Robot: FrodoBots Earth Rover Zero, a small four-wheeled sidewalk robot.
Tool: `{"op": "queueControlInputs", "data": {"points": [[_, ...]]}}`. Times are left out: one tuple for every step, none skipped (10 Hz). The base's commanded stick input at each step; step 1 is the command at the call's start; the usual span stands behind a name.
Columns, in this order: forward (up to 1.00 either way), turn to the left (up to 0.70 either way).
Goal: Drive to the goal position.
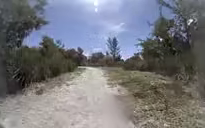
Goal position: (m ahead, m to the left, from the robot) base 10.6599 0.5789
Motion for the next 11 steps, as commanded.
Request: {"op": "queueControlInputs", "data": {"points": [[0.70,0.00],[0.70,0.00],[0.70,0.00],[0.70,0.00],[0.70,0.00],[0.70,0.00],[0.70,0.00],[0.70,0.00],[0.70,0.00],[0.70,0.00],[0.70,0.00]]}}
